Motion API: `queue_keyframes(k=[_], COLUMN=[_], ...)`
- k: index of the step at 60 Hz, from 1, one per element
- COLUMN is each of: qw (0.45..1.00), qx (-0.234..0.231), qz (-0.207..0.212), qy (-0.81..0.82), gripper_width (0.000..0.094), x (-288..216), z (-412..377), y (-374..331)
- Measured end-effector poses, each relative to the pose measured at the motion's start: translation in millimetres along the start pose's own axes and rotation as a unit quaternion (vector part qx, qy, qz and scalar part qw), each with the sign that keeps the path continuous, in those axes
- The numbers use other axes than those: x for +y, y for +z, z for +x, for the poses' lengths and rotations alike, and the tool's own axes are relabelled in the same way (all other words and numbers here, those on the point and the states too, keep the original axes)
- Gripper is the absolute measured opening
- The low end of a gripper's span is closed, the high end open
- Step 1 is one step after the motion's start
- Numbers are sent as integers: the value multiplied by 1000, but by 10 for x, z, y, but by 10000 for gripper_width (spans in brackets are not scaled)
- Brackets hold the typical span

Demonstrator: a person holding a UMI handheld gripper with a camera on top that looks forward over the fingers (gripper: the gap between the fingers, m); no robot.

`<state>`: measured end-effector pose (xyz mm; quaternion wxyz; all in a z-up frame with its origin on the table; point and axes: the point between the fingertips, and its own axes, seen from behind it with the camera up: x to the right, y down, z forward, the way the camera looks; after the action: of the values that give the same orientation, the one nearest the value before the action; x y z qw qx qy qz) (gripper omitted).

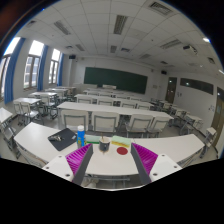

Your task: Pour water

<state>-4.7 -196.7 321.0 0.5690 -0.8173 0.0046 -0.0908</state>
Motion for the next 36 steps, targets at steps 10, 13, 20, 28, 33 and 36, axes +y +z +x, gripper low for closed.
queue_keyframes(k=[10, 13, 20, 28, 33, 36], qw=[1000, 1000, 999, 995, 993, 992], qx=[-7, -19, -50, -94, -118, -125], qz=[2, 0, 11, 25, 22, 22], qy=[-2, -2, 0, 3, 4, 3], gripper_width=[819, 820, 819, 819, 817, 814], x=[-30, 72, 308, 578, 794, 848], z=[-256, -340, -719, -1259, -1652, -1796], y=[12, 90, 418, 1043, 1622, 1951])
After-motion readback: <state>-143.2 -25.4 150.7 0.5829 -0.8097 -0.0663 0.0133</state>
